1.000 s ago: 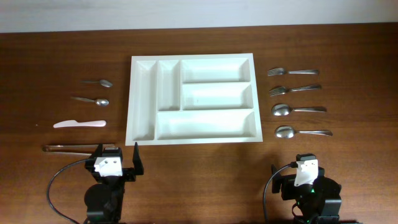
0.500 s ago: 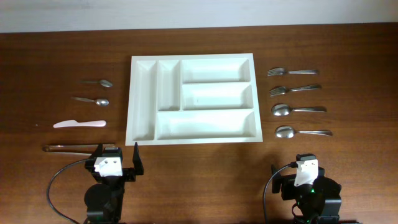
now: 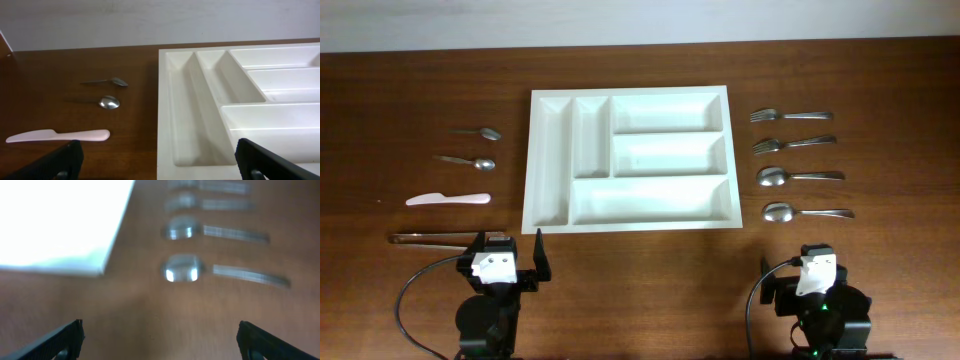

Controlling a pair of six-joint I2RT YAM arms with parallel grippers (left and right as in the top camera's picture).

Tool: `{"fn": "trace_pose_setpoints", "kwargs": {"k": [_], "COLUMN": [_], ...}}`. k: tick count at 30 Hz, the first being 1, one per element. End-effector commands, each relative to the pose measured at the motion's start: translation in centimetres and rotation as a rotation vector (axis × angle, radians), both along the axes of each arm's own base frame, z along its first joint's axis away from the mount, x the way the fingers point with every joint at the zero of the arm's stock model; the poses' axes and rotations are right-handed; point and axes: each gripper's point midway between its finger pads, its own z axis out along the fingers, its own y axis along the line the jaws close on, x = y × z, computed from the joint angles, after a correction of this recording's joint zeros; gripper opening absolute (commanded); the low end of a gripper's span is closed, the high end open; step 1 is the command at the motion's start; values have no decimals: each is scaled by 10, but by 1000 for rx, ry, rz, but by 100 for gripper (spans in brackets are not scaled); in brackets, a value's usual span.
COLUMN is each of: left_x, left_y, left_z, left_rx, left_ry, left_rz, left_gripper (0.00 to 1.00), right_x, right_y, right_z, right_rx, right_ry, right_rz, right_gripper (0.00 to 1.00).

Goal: Pack container
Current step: 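Raise the right gripper from rest toward the cutlery on the right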

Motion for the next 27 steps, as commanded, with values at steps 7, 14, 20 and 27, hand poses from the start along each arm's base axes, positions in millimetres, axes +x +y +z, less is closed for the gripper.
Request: {"fn": "trace_pose_setpoints", "kwargs": {"k": [7, 14, 20, 27], "left_x": [-1, -1, -1, -1], "left_y": [-2, -2, -2, -2], "left_z": [1, 1, 1, 1], "left_rx": [9, 9, 9, 9], "left_ry": [-2, -2, -2, -2], "left_rz": [-16, -16, -16, -16], "left_gripper": [99, 99, 99, 99], "right_x": [14, 18, 5, -5], "right_y": [33, 27, 52, 17], "right_z": [65, 136, 130, 158], "right_rx": [682, 877, 721, 393], "right_ry": [-149, -397, -249, -41], "right_rz": [-31, -4, 122, -70], "right_gripper": [99, 99, 99, 99]}}
